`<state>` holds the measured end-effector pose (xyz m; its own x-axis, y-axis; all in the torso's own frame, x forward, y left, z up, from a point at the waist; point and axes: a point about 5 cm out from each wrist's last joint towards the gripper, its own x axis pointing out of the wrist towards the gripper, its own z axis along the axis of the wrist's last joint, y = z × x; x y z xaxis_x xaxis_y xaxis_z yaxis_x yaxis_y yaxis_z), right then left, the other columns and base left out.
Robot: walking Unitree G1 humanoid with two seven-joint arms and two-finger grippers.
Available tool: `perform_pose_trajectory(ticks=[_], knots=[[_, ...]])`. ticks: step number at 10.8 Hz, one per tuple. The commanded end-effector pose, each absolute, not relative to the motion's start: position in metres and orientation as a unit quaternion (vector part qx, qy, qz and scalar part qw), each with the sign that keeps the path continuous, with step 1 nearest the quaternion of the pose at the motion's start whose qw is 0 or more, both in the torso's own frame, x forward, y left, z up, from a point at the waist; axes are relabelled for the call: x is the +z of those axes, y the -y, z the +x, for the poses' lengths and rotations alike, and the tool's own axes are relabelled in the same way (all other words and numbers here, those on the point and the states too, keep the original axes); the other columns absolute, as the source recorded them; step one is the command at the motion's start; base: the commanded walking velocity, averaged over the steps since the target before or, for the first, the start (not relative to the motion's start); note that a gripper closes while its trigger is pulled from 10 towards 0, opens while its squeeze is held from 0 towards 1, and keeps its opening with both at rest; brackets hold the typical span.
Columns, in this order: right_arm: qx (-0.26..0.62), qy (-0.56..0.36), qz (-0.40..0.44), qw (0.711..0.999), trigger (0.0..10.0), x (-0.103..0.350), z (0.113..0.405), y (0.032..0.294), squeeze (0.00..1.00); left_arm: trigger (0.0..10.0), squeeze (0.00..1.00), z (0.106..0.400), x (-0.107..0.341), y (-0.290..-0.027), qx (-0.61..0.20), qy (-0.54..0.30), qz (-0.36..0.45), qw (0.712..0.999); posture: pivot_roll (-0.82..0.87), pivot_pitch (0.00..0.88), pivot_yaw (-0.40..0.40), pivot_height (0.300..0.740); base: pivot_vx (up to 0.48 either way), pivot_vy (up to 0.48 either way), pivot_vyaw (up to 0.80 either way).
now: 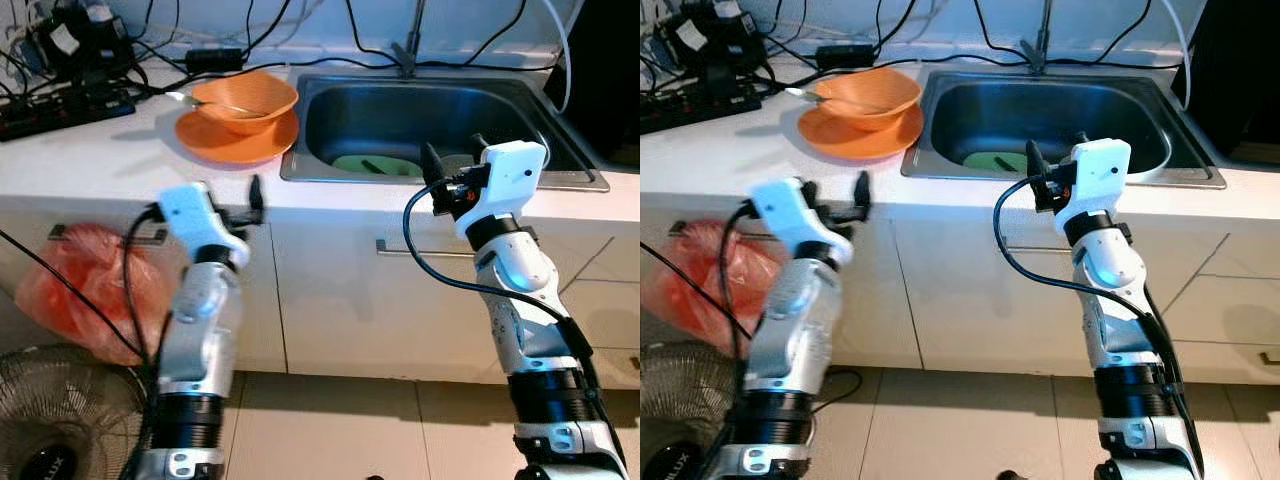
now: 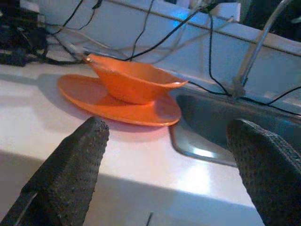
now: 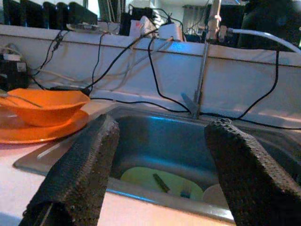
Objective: Kitchen organization
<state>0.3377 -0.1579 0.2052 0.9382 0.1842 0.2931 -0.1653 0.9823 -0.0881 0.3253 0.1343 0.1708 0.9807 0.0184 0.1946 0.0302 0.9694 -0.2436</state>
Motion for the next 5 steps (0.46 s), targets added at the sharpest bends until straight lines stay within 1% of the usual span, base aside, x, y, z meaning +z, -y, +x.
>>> perform_pose_trajectory(ticks=[1, 2, 5], knots=[[0.088, 0.163, -0.037, 0.982, 10.0, 0.2123, 0.3397, 0.1586, 0.00, 10.0, 0.00, 0.3289, 0.1754, -0.1365, -0.001, 0.107, -0.114, 0.988, 0.02, 0.043, -0.005, 0.740, 0.000, 0.000, 0.00], [0.086, 0.168, -0.033, 0.981, 10.0, 0.2138, 0.3395, 0.1587, 0.00, 10.0, 0.00, 0.3343, 0.1762, -0.1445, 0.012, 0.106, -0.117, 0.987, 0.01, 0.030, 0.002, 0.740, 0.000, 0.000, 0.00], [0.084, 0.175, -0.031, 0.980, 10.0, 0.2168, 0.3378, 0.1609, 0.00, 10.0, 0.00, 0.3369, 0.1827, -0.1441, 0.006, 0.116, -0.120, 0.986, -0.01, 0.024, 0.001, 0.740, 0.000, 0.000, 0.00]])
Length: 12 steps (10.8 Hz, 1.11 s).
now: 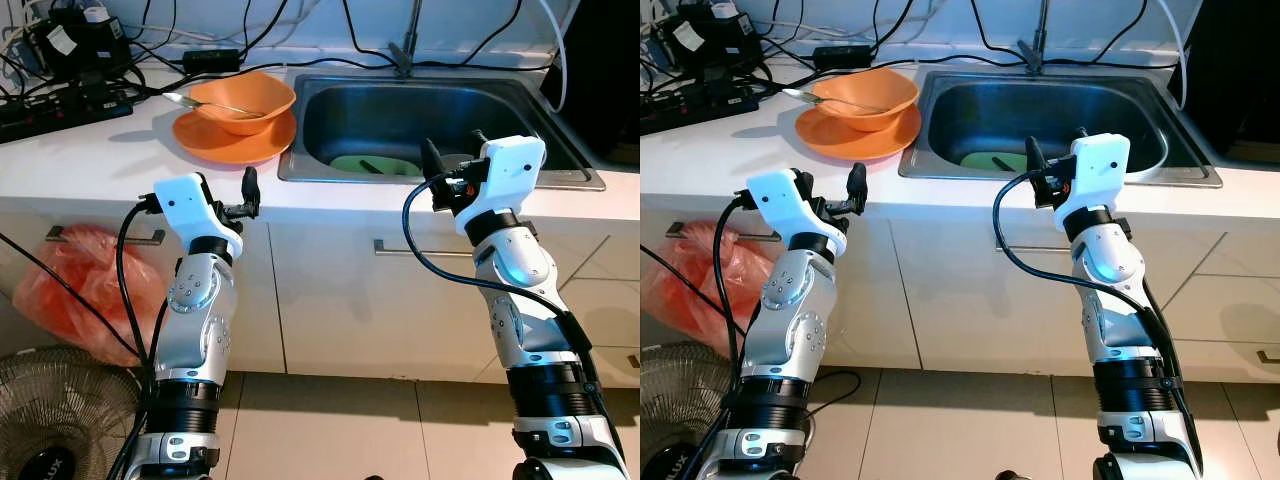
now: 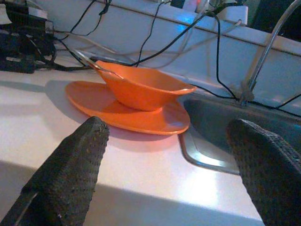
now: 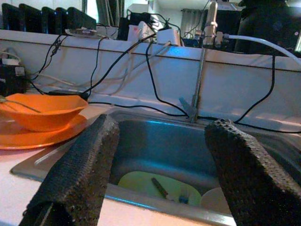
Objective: Kitchen organization
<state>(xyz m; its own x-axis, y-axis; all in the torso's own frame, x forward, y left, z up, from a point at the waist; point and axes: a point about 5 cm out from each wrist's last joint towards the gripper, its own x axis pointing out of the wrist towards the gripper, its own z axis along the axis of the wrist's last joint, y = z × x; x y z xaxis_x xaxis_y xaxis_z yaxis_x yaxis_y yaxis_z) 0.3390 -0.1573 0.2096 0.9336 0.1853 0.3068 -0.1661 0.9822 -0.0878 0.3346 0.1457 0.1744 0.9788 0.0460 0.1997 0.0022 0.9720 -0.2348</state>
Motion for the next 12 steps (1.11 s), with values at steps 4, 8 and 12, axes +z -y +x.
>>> perform_pose_trajectory(ticks=[4, 8, 12], knots=[[0.093, 0.176, -0.031, 0.979, 10.0, 0.218, 0.339, 0.160, 0.00, 10.0, 0.00, 0.331, 0.196, -0.151, 0.022, 0.153, -0.112, 0.982, 0.00, 0.018, -0.003, 0.740, 0.309, 0.306, 0.00], [0.089, 0.177, -0.032, 0.980, 10.0, 0.216, 0.337, 0.161, 0.00, 10.0, 0.00, 0.333, 0.200, -0.151, 0.019, 0.152, -0.104, 0.983, 0.00, 0.028, 0.009, 0.740, 0.341, 0.334, 0.00], [0.073, 0.179, -0.041, 0.980, 10.0, 0.217, 0.335, 0.164, 0.00, 10.0, 0.00, 0.333, 0.194, -0.142, 0.000, 0.133, -0.108, 0.985, 0.00, 0.042, 0.006, 0.740, 0.474, 0.000, 0.00]])
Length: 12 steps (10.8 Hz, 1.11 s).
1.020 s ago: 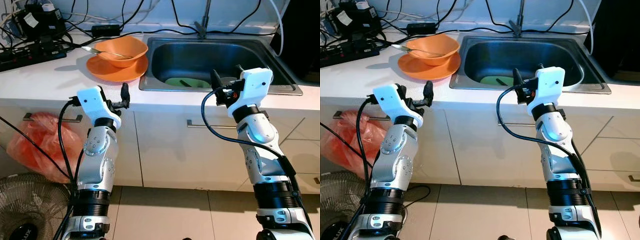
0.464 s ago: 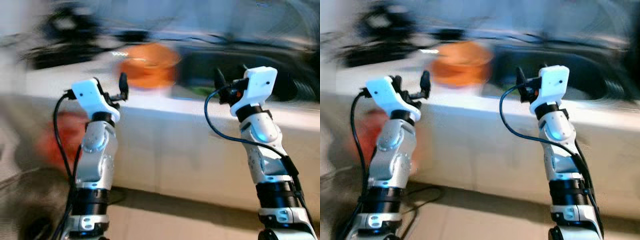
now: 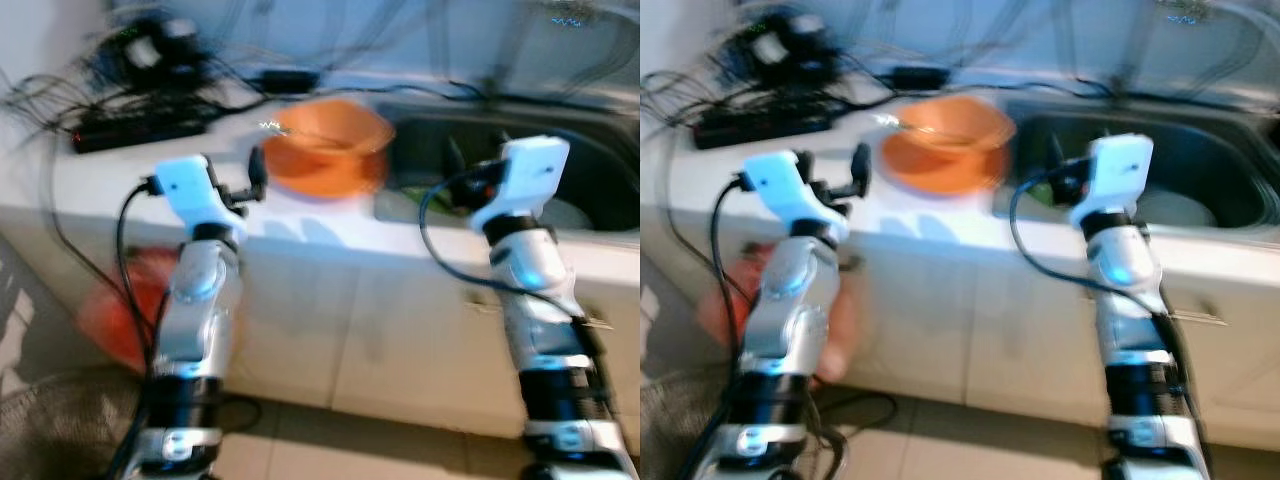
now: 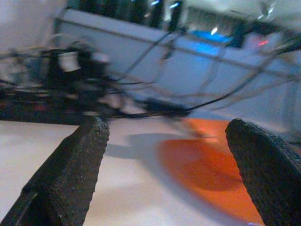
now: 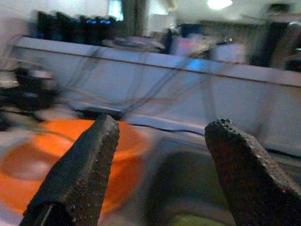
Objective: Kitchen organization
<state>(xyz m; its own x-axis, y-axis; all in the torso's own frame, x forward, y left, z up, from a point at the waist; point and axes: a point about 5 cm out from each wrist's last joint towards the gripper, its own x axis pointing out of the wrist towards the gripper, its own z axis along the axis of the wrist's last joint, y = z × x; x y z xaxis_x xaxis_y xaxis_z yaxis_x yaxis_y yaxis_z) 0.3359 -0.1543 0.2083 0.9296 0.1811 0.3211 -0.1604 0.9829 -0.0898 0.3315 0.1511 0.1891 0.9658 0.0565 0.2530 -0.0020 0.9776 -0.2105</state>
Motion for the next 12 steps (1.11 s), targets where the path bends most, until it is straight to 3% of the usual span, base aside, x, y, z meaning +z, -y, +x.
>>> perform_pose_trajectory(ticks=[1, 3, 7, 12], knots=[[0.065, 0.176, -0.039, 0.981, 10.0, 0.214, 0.336, 0.165, 0.00, 10.0, 0.00, 0.330, 0.191, -0.140, -0.001, 0.129, -0.110, 0.986, 0.01, 0.048, 0.008, 0.740, 0.000, 0.000, 0.00], [0.048, 0.169, -0.027, 0.984, 10.0, 0.209, 0.339, 0.166, 0.00, 10.0, 0.00, 0.330, 0.185, -0.136, -0.003, 0.115, -0.116, 0.987, 0.02, 0.055, 0.010, 0.740, 0.000, 0.000, -0.40], [0.072, 0.163, 0.006, 0.984, 10.0, 0.200, 0.348, 0.134, 0.00, 10.0, 0.00, 0.335, 0.175, -0.110, -0.047, 0.100, -0.114, 0.987, 0.06, 0.049, 0.014, 0.740, 0.000, 0.000, -0.71], [0.076, 0.173, 0.014, 0.982, 10.0, 0.197, 0.349, 0.128, 0.00, 10.0, 0.00, 0.337, 0.172, -0.120, -0.026, 0.096, -0.096, 0.990, 0.06, 0.050, 0.029, 0.740, 0.000, 0.000, 0.00]])
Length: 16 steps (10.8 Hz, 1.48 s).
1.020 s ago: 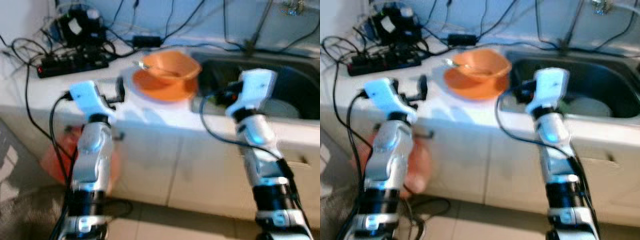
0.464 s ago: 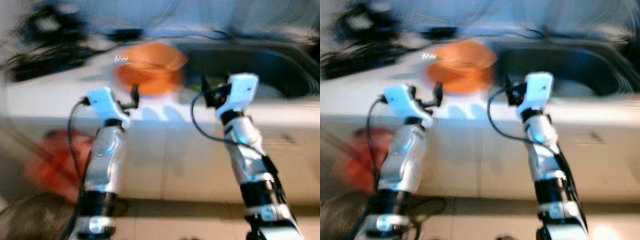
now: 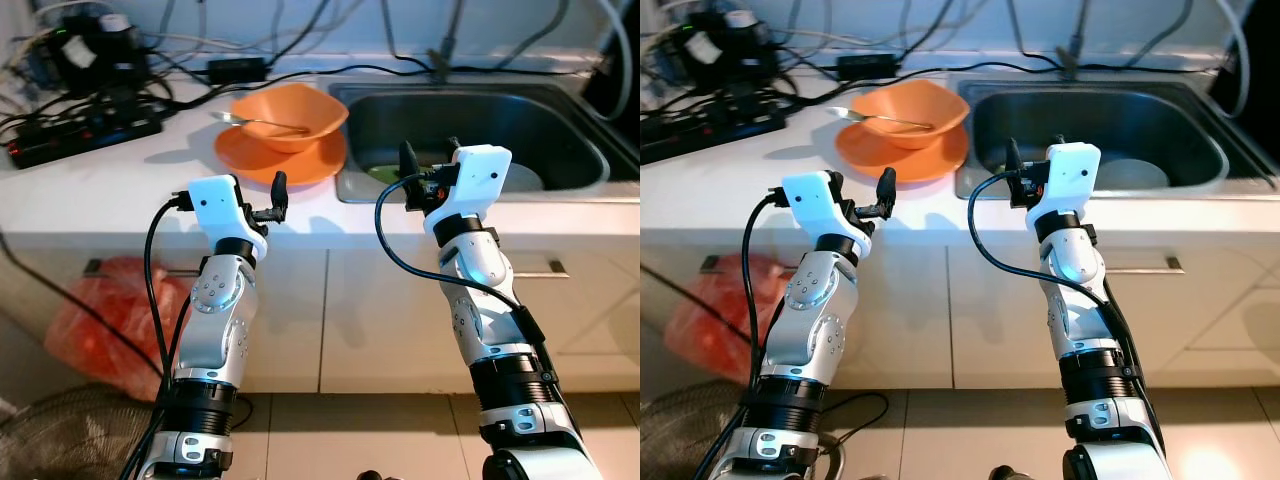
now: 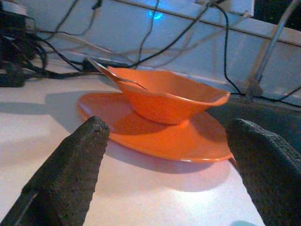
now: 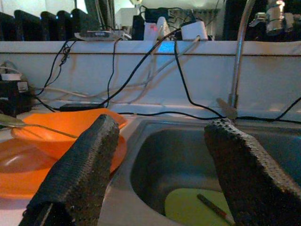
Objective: Kitchen organization
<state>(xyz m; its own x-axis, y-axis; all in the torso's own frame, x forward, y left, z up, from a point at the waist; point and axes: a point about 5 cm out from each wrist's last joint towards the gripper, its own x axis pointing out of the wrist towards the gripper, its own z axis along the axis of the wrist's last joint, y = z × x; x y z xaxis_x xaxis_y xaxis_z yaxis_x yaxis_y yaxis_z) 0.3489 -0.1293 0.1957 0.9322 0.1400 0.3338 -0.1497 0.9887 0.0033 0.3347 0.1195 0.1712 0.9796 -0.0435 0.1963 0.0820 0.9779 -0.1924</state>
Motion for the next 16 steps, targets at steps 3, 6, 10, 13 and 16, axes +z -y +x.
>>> perform_pose_trajectory(ticks=[3, 6, 10, 13, 16], knots=[[0.096, 0.195, 0.008, 0.976, 10.0, 0.212, 0.347, 0.127, 0.00, 10.0, 0.00, 0.337, 0.189, -0.140, 0.004, 0.132, -0.110, 0.985, 0.05, 0.050, 0.014, 0.740, 0.000, 0.000, 0.00], [0.113, 0.201, 0.013, 0.973, 10.0, 0.216, 0.346, 0.122, 0.00, 10.0, 0.00, 0.335, 0.192, -0.146, 0.002, 0.139, -0.112, 0.984, 0.06, 0.038, 0.006, 0.740, 0.299, 0.000, 0.00], [0.120, 0.203, 0.010, 0.972, 10.0, 0.217, 0.345, 0.120, 0.00, 10.0, 0.00, 0.337, 0.194, -0.140, -0.011, 0.141, -0.114, 0.983, 0.05, 0.033, 0.006, 0.740, 0.459, 0.000, 0.00], [0.124, 0.199, 0.008, 0.972, 10.0, 0.215, 0.344, 0.120, 0.00, 10.0, 0.00, 0.336, 0.193, -0.139, -0.003, 0.138, -0.125, 0.983, 0.05, 0.038, 0.002, 0.740, 0.419, 0.000, 0.00], [0.126, 0.193, 0.005, 0.973, 10.0, 0.212, 0.343, 0.120, 0.00, 10.0, 0.00, 0.335, 0.193, -0.137, 0.000, 0.139, -0.131, 0.982, 0.05, 0.043, 0.000, 0.740, 0.000, 0.000, 0.00]])
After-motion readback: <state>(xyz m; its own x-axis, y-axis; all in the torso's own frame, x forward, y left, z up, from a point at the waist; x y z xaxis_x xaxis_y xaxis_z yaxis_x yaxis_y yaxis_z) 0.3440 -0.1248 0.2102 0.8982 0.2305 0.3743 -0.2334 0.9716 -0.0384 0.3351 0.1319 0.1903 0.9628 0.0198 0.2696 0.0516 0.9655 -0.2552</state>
